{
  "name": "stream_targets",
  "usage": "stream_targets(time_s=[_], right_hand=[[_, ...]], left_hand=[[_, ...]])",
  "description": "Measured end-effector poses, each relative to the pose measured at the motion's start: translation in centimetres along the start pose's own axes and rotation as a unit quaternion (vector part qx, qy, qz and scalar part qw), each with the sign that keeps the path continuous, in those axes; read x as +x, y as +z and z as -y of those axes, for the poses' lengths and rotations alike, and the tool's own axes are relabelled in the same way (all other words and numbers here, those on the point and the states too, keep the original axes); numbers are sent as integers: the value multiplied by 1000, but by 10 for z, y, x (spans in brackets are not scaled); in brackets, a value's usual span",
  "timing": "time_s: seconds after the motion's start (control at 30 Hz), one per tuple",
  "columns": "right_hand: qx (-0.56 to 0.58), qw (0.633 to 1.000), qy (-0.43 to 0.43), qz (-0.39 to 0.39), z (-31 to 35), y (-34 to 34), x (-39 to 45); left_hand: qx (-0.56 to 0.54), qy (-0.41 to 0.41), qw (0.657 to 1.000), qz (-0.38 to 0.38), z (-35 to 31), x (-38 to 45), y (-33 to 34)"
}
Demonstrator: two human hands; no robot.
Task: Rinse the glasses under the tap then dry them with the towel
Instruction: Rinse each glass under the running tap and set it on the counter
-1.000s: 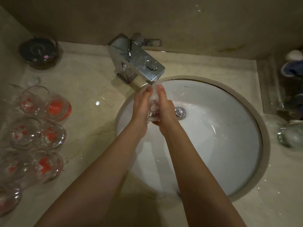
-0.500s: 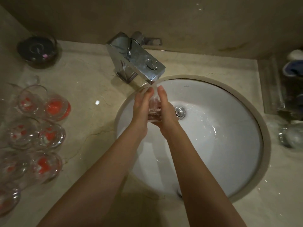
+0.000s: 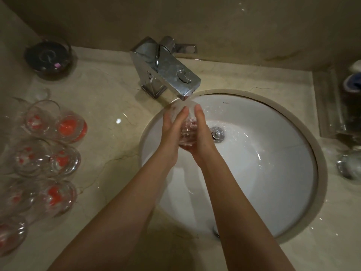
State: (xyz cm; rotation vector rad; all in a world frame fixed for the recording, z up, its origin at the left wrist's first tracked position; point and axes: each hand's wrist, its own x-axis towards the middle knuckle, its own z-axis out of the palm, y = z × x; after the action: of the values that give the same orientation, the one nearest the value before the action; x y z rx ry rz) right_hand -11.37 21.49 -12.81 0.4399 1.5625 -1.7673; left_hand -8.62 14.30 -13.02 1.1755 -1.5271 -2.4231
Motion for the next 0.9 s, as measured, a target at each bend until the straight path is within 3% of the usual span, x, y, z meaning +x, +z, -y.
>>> stream_targets(time_s=[0.23,0.43,0.7,0.9], right_hand=[[63,998,-17,22,-8,3,-2],[21,998,-30,-45,-12,4,-3],[-6,1000,-3,-27,-8,3,1],[-31,999,-14,-29,-1,-10,-9]], left_hand=[[-7,-23,999,36,9,-7,-5],[-6,-8,999,34,14,-11,-4],[-44,-84,994,47,10,-11,-9],[-42,-49,997,31,4,-9,-15]])
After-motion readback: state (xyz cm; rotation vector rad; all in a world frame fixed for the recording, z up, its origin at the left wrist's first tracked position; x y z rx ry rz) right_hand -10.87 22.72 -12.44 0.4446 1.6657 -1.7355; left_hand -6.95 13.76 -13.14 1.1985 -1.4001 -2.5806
